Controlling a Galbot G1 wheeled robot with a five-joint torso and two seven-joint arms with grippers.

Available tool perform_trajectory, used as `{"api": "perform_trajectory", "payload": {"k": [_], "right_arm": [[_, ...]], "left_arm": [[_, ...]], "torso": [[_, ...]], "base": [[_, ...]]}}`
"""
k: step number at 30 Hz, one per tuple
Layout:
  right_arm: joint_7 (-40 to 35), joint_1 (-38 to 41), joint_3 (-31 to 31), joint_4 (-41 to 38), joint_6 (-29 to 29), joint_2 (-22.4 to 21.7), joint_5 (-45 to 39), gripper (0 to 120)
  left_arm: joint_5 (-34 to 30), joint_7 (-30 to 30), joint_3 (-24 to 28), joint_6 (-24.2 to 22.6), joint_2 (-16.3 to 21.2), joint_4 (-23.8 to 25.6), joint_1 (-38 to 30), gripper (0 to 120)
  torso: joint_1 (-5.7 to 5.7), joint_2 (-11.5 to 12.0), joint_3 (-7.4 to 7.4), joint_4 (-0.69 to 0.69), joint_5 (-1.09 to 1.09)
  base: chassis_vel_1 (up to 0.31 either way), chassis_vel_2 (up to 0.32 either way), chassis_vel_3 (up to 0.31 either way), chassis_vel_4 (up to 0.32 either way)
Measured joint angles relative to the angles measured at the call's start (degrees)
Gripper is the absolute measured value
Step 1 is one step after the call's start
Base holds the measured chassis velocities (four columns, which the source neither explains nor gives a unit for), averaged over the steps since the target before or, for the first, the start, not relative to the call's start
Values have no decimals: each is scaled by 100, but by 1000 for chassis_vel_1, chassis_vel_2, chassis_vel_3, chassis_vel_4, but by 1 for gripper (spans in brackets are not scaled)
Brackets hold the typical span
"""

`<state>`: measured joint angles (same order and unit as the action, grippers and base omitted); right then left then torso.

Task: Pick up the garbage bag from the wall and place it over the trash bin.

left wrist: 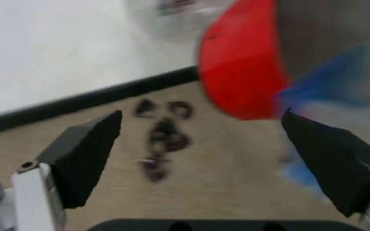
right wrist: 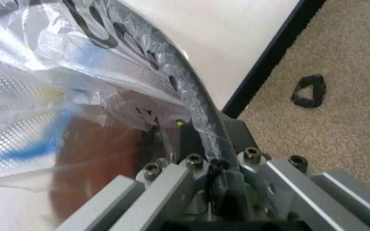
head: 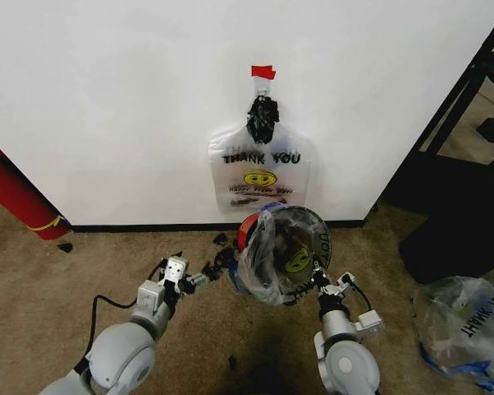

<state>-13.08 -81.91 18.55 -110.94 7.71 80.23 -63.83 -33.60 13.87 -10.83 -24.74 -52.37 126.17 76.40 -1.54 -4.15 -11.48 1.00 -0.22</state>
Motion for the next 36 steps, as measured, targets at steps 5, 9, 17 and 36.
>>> {"api": "perform_trajectory", "payload": {"k": [5,9,17,36], "right_arm": [[-46,-2,5,-53,-47,-8,-3,0],[-107,-25,-10,-124,-86,-23,-5,0],[-676,-182,-65,-612,-324,-19,-50,0],[-1528,-275,-152,-1324,-843,74,-432,0]], "left_arm": [[-375,-106,141,-131,-235,66,-143,100],[-252,-111,213,-13,-341,-217,-271,100],[36,-140,296,299,-461,-927,-540,99],[535,-748,261,1232,-696,-1468,-569,97]], "torso": [[0,0,0,-1,0],[0,0,0,0,0],[0,0,-1,0,0],[0,0,0,0,0]], "base": [[0,0,0,0],[0,0,0,0],[0,0,0,0],[0,0,0,0]]}}
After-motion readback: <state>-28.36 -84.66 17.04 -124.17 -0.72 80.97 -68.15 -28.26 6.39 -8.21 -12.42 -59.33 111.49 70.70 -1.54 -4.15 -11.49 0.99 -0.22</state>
